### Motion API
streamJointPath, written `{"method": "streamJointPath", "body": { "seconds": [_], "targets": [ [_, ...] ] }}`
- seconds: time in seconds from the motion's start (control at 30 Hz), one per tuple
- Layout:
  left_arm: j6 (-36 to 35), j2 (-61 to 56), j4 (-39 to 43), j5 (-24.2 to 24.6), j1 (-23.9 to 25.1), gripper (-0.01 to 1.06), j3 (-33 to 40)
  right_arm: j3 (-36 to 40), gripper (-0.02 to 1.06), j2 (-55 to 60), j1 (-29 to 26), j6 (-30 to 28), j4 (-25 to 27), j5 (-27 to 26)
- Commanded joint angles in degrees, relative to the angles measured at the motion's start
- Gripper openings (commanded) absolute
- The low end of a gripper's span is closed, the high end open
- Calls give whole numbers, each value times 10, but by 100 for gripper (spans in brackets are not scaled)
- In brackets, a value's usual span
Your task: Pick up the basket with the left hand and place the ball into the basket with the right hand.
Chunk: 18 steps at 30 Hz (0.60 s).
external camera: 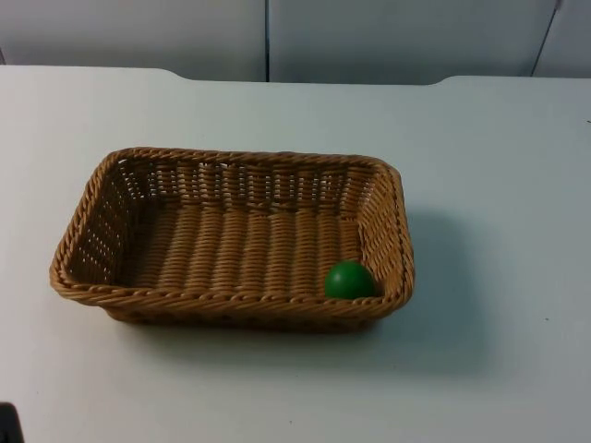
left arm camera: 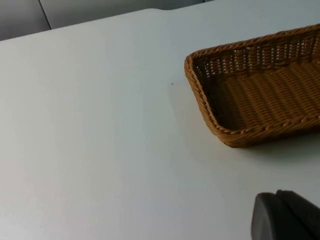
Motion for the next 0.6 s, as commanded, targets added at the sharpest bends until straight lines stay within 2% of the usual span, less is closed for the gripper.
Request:
{"method": "streamJointPath", "body": {
  "seconds": [0.0, 0.17, 0.33, 0.4, 0.47, 0.5, 0.57],
  "targets": [
    [-6, -3, 1, -13, 1, 0, 6, -3, 0, -8, 2, -9, 19, 5],
    [-10, -3, -3, -34, 1, 0, 18, -3, 0, -9, 2, -24, 37, 23],
    [-10, -3, -3, -34, 1, 0, 18, -3, 0, -9, 2, -8, 22, 57],
    [-10, -3, -3, -34, 1, 0, 18, -3, 0, -9, 2, 25, -20, 62],
    [-10, -3, -3, -34, 1, 0, 18, -3, 0, -9, 2, 75, -89, 60],
    [-10, -3, -3, -34, 1, 0, 18, -3, 0, -9, 2, 75, -89, 60],
    [-10, -3, -3, -34, 1, 0, 18, -3, 0, -9, 2, 120, -146, 56]
  ]
}}
